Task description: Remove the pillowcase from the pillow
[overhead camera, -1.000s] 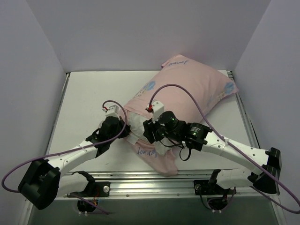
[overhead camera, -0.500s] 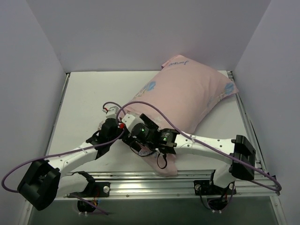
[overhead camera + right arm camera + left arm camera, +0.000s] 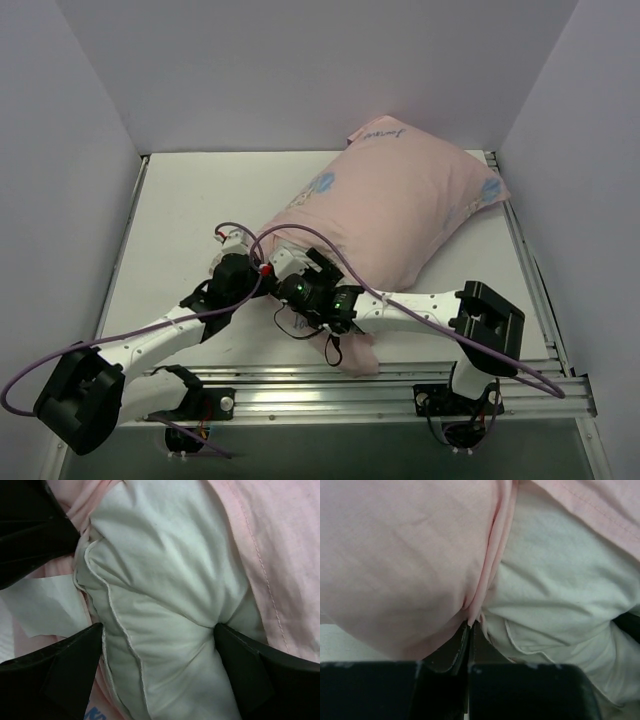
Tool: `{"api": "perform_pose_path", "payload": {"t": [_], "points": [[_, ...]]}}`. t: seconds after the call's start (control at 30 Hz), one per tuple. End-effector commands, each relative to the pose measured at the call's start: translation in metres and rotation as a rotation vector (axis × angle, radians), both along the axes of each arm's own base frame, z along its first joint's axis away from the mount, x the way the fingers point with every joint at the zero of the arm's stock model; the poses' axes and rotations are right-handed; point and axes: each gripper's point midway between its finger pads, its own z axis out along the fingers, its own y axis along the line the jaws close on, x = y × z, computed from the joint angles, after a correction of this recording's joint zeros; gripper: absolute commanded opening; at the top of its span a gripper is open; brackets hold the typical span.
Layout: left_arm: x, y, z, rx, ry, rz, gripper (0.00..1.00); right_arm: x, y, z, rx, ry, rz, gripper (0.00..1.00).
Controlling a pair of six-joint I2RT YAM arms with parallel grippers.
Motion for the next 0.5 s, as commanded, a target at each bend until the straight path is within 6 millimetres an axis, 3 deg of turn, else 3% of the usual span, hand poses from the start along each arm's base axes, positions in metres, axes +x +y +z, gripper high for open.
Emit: {"api": "perform_pose_path", "payload": {"t": [0.0,0.03,0.13,0.17,0.2,0.3,0.4,0.43,0.47], "points": [[0.005,0.014,0.002,0.018,-0.014,0.058,0.02,0.016,-0.064,-0.040,-0.190,0.009,-0.180,0.78],[0.005,0.013,0.004,0.012,-0.016,0.056,0.02,0.018,-0.060,-0.041,-0.151,0.000,-0.201,0.73],[0.006,0.011,0.008,0.006,-0.017,0.055,0.02,0.019,-0.062,-0.043,-0.148,-0.008,-0.218,0.33],[0.006,0.012,0.009,0.006,-0.018,0.056,0.02,0.020,-0.063,-0.038,-0.126,-0.020,-0.233,0.10],[0.006,0.012,0.009,0.012,-0.014,0.057,0.02,0.022,-0.065,-0.035,-0.113,-0.024,-0.244,0.03],[0.008,0.016,0.015,0.016,-0.025,0.074,0.02,0.023,-0.069,-0.012,-0.033,-0.042,-0.271,0.00],[0.012,0.025,0.022,0.031,-0.026,0.122,0.02,0.024,-0.073,0.031,0.120,-0.076,-0.295,0.00],[0.013,0.027,0.024,0.033,-0.027,0.135,0.02,0.022,-0.077,0.057,0.209,-0.098,-0.298,0.00],[0.017,0.030,0.032,0.032,-0.041,0.158,0.02,0.022,-0.081,0.070,0.256,-0.109,-0.302,0.00]]}}
